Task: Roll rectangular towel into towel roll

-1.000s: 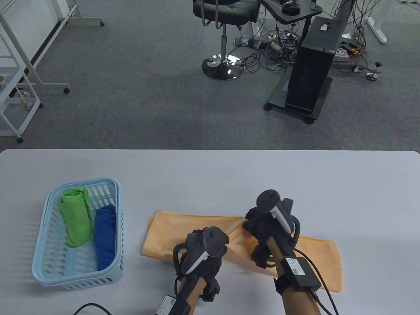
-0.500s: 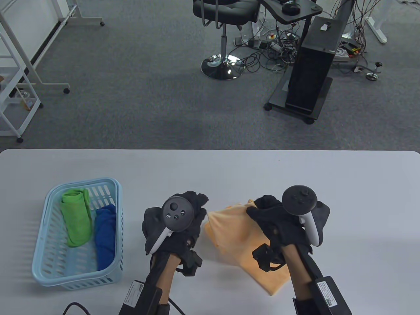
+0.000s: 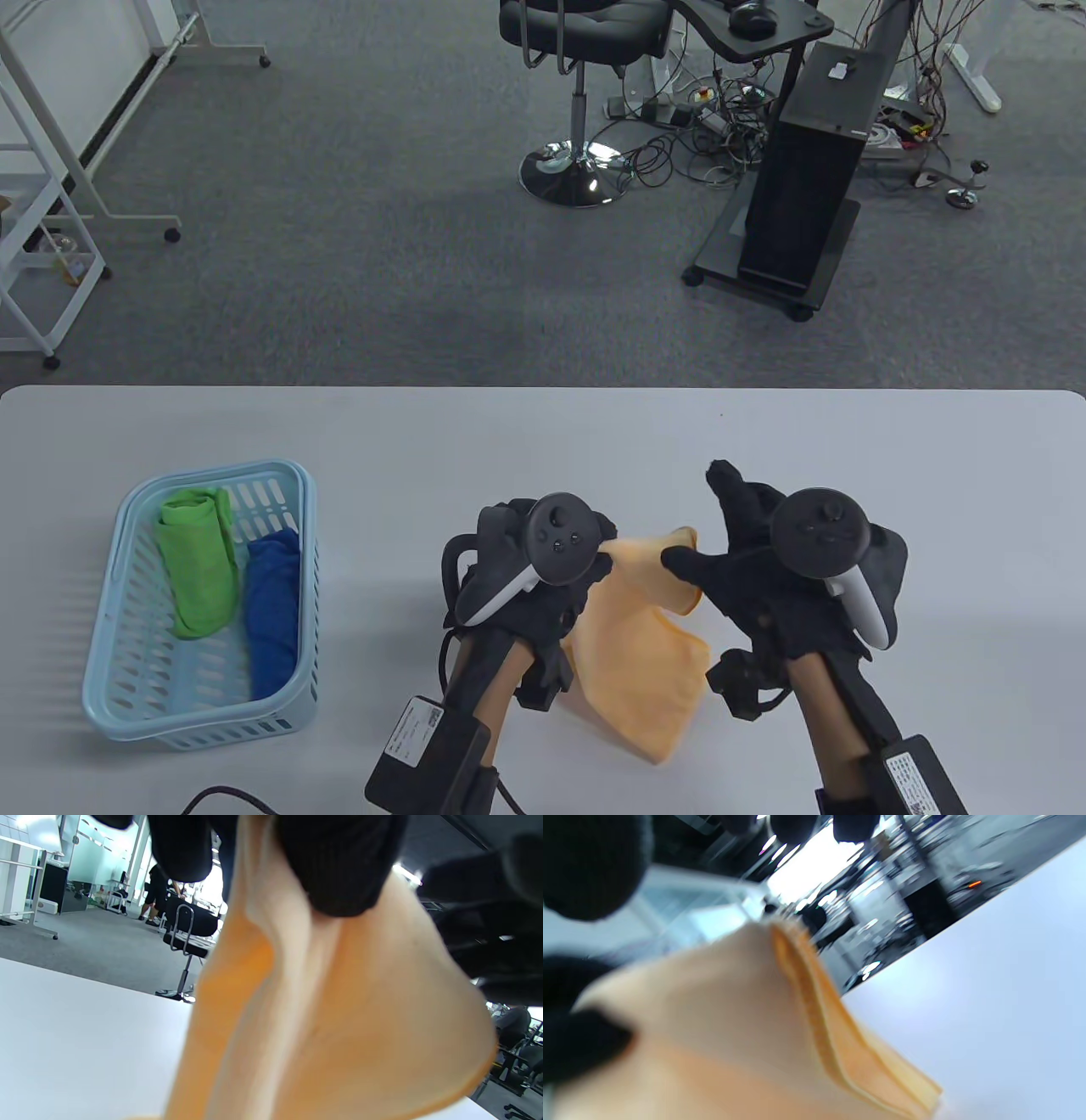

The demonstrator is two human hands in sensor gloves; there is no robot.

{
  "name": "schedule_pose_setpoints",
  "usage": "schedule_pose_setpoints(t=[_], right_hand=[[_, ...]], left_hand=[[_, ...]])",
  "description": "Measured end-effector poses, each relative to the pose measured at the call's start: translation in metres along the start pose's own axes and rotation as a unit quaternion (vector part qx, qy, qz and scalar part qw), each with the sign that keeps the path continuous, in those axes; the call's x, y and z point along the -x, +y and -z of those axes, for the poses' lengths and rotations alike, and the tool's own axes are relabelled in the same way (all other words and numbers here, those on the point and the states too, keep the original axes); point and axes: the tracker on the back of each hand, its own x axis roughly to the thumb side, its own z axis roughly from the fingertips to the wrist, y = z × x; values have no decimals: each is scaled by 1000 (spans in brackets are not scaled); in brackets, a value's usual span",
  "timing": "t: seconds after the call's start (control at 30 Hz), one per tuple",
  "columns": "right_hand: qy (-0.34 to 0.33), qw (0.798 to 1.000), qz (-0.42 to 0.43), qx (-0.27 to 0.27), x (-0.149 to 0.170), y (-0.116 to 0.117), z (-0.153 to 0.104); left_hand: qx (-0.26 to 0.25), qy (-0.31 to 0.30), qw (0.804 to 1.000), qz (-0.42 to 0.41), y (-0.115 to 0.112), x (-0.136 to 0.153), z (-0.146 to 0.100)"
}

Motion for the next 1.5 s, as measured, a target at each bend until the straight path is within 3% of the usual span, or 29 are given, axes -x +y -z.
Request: schedule_pose_setpoints(t=[0.07, 0.17, 0.23, 0.27, 0.37, 0.43, 0.5, 0.6, 0.73, 0.83, 0.93, 1.03, 1.13, 1.2, 1.27, 1.33, 1.4, 1.5], right_hand=[[-15, 994, -96, -41, -5, 11, 5], [-12, 996, -81, 40, -5, 9, 10], [-15, 996, -86, 29, -7, 6, 13], [-10, 991, -127, 35, -9, 2, 13], [4, 982, -180, 63, -16, -7, 19], [29, 980, -187, 67, -15, -9, 24], [69, 979, -188, 43, -7, -12, 40], [117, 990, -81, 9, 7, -15, 63], [122, 985, 98, 74, 14, -23, 89], [93, 978, 113, 146, 2, -43, 94], [21, 974, 100, 201, -18, -72, 80], [-39, 966, 107, 234, -27, -81, 54], [-57, 976, 37, 206, -17, -53, 26], [-54, 979, -53, 188, 6, -12, 9], [-30, 982, -102, 156, 40, 40, -4], [16, 996, -82, 33, 71, 98, -17], [23, 995, -94, -4, 85, 128, -28], [19, 985, -171, -18, 90, 141, -37]], left_hand=[[-4, -4, 1000, -4, 7, -4, 0], [9, -12, 1000, 18, 13, -6, -2], [37, -2, 997, 66, 16, -6, 0], [68, 11, 992, 103, 17, -8, 1], [35, 25, 984, 175, 24, -13, 9], [32, 38, 987, 156, 28, -11, 15], [53, 49, 995, 74, 31, -2, 27], [43, 56, 997, 2, 31, 9, 45], [-52, 49, 994, -77, 38, 12, 68], [-53, 38, 997, -50, 61, -1, 76], [-144, -12, 989, 21, 89, -19, 60], [-223, -48, 972, 59, 93, -31, 31], [-223, -46, 967, 118, 63, -28, 4], [-156, -29, 976, 148, 15, -16, -12], [-80, -14, 982, 173, -52, 1, -26], [8, 6, 981, 196, -118, 21, -39], [76, 16, 978, 192, -155, 34, -52], [118, 11, 977, 178, -174, 42, -69]])
